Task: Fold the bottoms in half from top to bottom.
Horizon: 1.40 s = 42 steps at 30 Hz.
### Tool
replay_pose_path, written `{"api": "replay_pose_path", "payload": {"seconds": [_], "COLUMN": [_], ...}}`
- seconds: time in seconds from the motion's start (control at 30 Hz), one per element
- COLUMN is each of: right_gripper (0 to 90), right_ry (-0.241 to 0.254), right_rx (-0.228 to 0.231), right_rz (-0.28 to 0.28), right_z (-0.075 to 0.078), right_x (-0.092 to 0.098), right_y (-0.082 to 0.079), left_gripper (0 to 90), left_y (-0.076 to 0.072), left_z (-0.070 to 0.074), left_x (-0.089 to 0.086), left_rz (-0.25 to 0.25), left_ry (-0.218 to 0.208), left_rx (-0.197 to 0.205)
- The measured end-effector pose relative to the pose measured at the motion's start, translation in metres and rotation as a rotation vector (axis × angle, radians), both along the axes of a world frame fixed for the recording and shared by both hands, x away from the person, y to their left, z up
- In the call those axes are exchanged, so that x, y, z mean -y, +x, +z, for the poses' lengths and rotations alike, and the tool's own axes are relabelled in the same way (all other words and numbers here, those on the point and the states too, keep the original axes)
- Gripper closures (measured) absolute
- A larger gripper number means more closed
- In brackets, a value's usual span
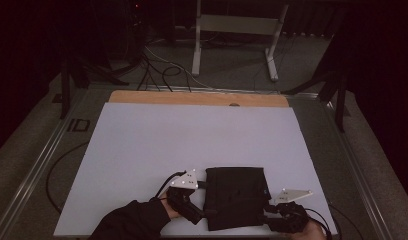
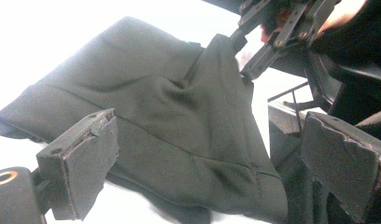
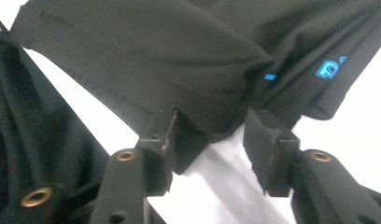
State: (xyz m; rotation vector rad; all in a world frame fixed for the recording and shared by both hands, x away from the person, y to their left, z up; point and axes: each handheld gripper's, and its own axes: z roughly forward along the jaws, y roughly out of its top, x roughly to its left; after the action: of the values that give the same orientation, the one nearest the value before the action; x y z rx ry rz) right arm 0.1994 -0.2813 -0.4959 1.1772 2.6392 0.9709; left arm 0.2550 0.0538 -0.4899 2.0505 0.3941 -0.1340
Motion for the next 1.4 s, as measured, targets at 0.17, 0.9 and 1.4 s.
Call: {"api": "replay_pose_path", "payload": {"seconds": [0.17,0.9,1.4], "right_gripper": [66.0,88.3,71.4], "right_ry": [0.011,0.054,-0.035], "right_rx": [0.008,-0.026,-0.018], "right_rz": [0.043,-0.021,0.004], "right_z": [0.006,0.022,0.006], "right_x": [-0.003,-0.003,-0.013], "right_y": [-0.005,-0.025,-0.013], "left_gripper": [6.1,6.8,6.8], "left_y": [0.001,-0.004,-0.002], "left_z": [0.001,0.002,-0.001], "left_x": [-0.001,0.002,0.001], "left_rz": [0.0,-0.006,-0.004], "left_ry": [-0.003,0.0,0.001], "left_rx": [0.001,0.004,0.0]}}
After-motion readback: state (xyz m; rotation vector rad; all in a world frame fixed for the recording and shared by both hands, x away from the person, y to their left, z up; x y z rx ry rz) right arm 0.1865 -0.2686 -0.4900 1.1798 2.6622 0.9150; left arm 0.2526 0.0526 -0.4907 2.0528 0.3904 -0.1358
